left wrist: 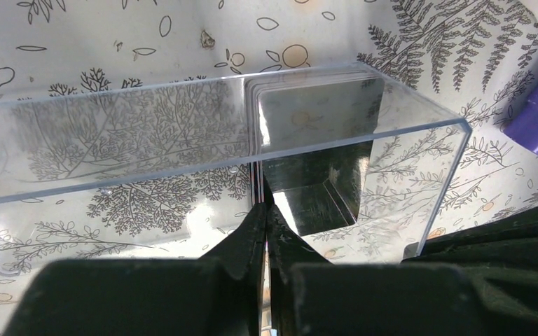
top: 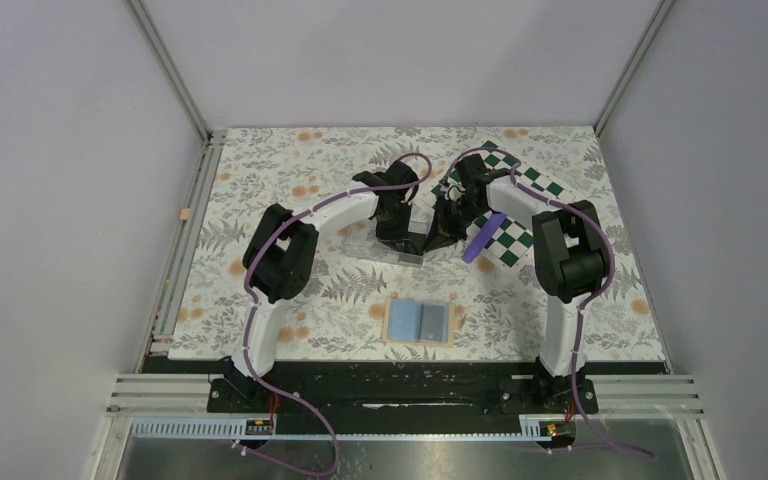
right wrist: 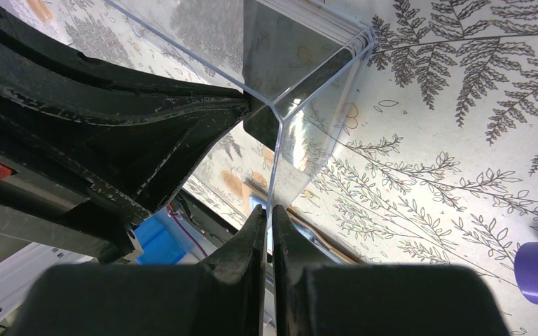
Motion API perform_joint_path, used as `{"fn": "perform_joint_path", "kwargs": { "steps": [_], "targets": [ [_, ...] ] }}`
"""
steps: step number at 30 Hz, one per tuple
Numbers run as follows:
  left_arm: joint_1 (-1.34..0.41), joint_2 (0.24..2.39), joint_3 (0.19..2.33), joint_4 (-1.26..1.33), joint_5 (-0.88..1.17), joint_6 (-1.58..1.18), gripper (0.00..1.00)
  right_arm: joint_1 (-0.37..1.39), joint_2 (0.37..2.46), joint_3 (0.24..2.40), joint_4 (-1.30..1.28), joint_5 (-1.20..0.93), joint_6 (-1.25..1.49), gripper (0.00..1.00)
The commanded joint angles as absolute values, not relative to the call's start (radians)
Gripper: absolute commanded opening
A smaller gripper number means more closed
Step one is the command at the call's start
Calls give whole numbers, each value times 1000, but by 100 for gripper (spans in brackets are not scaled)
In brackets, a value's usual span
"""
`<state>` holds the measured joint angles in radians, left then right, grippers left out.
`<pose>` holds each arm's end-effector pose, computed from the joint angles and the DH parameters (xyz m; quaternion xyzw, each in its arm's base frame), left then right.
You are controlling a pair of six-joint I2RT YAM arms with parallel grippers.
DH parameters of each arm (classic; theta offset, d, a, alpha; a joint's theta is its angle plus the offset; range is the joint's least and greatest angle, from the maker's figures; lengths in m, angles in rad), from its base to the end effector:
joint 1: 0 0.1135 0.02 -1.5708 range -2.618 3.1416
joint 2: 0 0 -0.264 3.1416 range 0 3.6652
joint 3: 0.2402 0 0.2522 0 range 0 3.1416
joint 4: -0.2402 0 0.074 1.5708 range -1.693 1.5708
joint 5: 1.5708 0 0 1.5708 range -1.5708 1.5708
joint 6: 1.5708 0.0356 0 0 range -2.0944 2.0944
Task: Put the credit cards into the card holder
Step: Pick up the credit card from the storage box.
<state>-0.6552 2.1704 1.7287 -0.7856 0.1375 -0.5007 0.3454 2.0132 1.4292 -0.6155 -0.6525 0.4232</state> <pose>0.3561 -0.2798 0.1781 0.0876 0.9791 -0.1498 0.1058 0.3762 0.1583 0.1718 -0.0229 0.9326 0.3576 0.0440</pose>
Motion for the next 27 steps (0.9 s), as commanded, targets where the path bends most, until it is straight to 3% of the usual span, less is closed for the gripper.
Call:
{"fn": "perform_joint_path", "kwargs": {
  "steps": [1, 21, 27],
  "targets": [
    [-680, 2156, 1778, -763, 161, -501, 1, 354, 2043, 1410, -642, -641, 399, 8],
    [-689, 2100, 1778, -763, 143, -494, 0, 354, 2038, 1404, -642, -640, 400, 8],
    [-693, 2102, 1785, -774, 126, -485, 6, 354, 2038, 1402, -642, -642, 397, 8]
  ]
}}
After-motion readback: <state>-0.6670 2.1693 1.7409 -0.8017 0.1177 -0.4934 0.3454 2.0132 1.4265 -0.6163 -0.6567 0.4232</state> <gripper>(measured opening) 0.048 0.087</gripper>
